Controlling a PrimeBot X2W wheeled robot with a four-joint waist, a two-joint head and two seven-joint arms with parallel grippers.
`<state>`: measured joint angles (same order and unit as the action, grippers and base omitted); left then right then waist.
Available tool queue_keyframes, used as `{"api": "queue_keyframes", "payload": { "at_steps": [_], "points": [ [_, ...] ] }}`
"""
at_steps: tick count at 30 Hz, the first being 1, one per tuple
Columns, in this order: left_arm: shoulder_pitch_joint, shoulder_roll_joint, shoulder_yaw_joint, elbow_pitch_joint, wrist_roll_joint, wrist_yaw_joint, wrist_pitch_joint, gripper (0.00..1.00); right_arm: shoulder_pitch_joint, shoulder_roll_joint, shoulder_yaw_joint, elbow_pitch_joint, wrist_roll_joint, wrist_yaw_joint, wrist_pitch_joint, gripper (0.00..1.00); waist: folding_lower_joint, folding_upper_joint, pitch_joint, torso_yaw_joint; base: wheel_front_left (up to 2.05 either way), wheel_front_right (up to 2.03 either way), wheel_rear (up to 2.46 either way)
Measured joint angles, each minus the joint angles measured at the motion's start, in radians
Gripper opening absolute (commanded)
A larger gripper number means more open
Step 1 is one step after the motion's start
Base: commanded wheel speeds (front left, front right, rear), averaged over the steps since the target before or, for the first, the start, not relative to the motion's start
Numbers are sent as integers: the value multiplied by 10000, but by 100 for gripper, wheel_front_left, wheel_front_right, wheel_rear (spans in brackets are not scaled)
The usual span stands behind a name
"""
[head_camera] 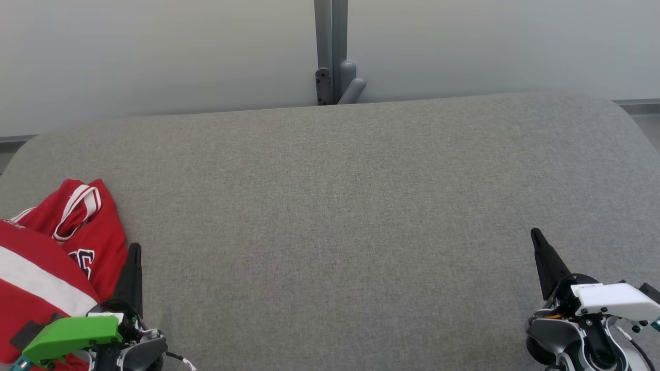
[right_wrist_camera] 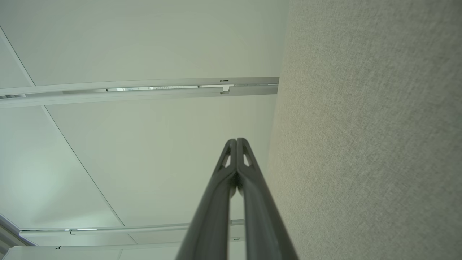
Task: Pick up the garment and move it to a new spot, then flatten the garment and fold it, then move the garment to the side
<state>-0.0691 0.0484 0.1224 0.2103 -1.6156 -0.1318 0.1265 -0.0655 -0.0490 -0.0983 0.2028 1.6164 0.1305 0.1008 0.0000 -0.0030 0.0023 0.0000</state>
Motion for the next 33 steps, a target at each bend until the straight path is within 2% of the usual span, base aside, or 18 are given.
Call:
{"api": "queue_keyframes", "payload": {
  "at_steps": [5, 6, 15, 20, 33],
  "points": [
    [0, 0, 0, 0, 0, 0, 0, 0, 0, -2, 0, 0, 0, 0, 0, 0, 0, 0, 0, 0, 0, 0, 0],
    [9, -8, 4, 15, -2, 0, 0, 100, 7, 8, 2, 15, 0, -2, 0, 100, 0, 0, 0, 0, 0, 0, 0],
    [282, -67, -79, 504, 303, 2, -244, 100, 308, 46, 151, 380, -196, -4, -188, 100, 0, 0, 16, 4, 0, 0, 0],
    [266, -61, -117, 508, 1356, 2, -504, 100, 246, -148, 399, 384, -815, -4, -451, 100, 0, 1, 42, 5, 0, 0, 0],
    [236, -59, -362, 583, 4431, 105, -1091, 100, 113, -307, 761, 372, -3580, -4, -1009, 100, 0, 1, 84, 2, 0, 0, 0]
  ]
}}
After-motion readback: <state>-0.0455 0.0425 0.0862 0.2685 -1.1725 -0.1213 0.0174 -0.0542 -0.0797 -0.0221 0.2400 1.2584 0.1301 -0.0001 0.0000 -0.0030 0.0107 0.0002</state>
